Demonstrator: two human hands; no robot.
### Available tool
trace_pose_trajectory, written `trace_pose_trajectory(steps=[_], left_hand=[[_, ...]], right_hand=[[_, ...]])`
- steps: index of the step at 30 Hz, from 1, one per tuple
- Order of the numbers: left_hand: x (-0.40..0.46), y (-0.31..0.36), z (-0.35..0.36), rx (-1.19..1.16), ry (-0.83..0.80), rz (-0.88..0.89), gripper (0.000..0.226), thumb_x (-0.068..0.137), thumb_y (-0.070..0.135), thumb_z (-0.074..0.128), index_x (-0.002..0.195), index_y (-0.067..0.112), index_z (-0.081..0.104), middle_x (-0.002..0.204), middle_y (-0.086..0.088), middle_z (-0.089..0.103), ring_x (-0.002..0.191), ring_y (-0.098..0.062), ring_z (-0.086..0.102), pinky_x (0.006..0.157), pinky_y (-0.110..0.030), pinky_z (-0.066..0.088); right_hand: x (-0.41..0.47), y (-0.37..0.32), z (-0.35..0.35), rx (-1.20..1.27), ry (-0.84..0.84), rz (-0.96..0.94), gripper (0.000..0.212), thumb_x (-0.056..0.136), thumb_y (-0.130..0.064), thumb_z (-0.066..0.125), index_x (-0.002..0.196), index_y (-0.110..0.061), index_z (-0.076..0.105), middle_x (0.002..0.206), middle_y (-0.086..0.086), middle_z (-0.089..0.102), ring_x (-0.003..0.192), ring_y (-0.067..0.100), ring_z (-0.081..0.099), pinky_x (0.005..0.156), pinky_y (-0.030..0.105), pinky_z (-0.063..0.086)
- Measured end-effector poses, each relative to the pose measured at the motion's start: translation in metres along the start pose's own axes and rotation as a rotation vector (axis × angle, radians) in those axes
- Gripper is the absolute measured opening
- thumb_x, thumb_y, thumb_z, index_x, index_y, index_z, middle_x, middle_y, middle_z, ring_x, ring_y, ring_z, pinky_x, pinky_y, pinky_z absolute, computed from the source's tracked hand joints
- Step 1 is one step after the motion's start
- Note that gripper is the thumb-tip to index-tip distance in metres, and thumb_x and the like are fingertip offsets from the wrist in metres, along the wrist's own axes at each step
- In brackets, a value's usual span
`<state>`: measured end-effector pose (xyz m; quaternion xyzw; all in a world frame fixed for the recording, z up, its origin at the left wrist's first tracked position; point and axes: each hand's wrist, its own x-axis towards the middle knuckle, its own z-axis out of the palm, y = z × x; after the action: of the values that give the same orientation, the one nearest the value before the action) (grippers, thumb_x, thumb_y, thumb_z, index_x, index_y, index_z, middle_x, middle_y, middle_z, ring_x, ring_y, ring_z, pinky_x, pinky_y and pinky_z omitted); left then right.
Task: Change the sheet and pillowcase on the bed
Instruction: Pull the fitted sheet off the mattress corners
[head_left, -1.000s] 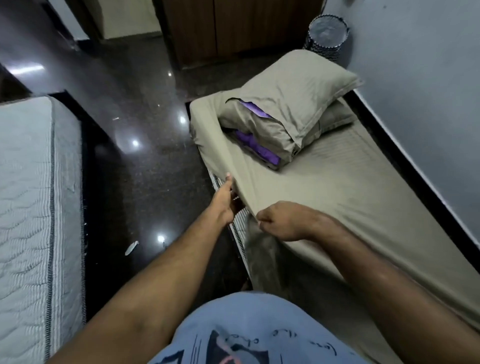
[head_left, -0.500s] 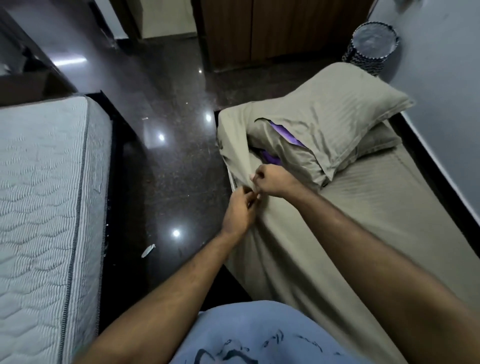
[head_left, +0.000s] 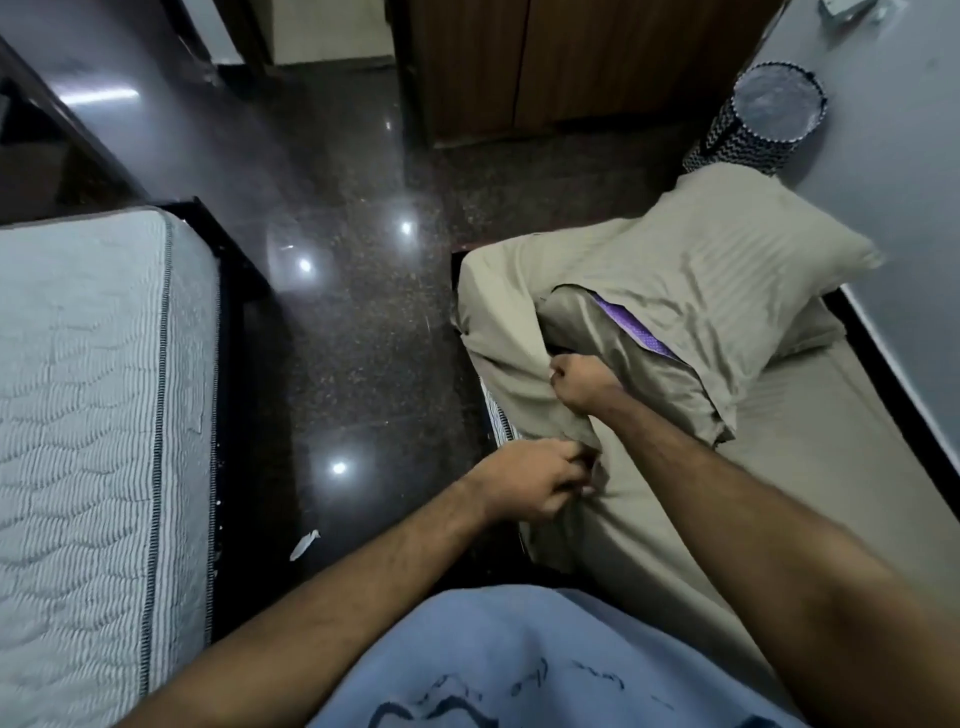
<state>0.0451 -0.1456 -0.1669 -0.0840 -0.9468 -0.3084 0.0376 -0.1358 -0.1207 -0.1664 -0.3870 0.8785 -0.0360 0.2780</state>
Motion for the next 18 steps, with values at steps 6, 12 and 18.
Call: trace_pose_trajectory(steps=[6, 12, 18], left_hand=[[0.023, -0.07, -0.009, -0.744, 0.371, -1.075, 0.057, 0.096, 0.057, 0.043, 0.098, 0.011, 0.077, 0.091, -0.006, 0.076, 0.08, -0.021, 0.07, 0.079, -0.035, 0.056], [0.076, -0.115, -0.026, -1.477, 0.298, -1.279, 0.063, 0.102, 0.063, 0.031, 0.112, 0.01, 0.065, 0.092, -0.01, 0.07, 0.082, -0.023, 0.065, 0.066, -0.032, 0.049], [0.169, -0.179, -0.026, -1.471, 0.469, -1.342, 0.025, 0.102, 0.032, 0.056, 0.115, 0.011, 0.061, 0.109, -0.018, 0.067, 0.081, -0.029, 0.067, 0.065, -0.038, 0.056]], right_hand=[[-0.015, 0.016, -0.036, 0.161, -0.009, -0.162, 0.02, 0.098, -0.024, 0.053, 0.082, -0.013, 0.054, 0.076, 0.0, 0.062, 0.078, 0.019, 0.061, 0.068, 0.031, 0.038], [-0.038, 0.015, -0.074, 0.506, -0.078, -0.301, 0.033, 0.105, -0.02, 0.052, 0.074, -0.013, 0.044, 0.065, -0.009, 0.037, 0.061, 0.002, 0.038, 0.06, 0.026, 0.033], [-0.016, 0.031, -0.099, 0.301, -0.211, -0.322, 0.03, 0.102, -0.024, 0.054, 0.073, -0.023, 0.046, 0.061, -0.009, 0.044, 0.06, 0.006, 0.042, 0.062, 0.025, 0.034]])
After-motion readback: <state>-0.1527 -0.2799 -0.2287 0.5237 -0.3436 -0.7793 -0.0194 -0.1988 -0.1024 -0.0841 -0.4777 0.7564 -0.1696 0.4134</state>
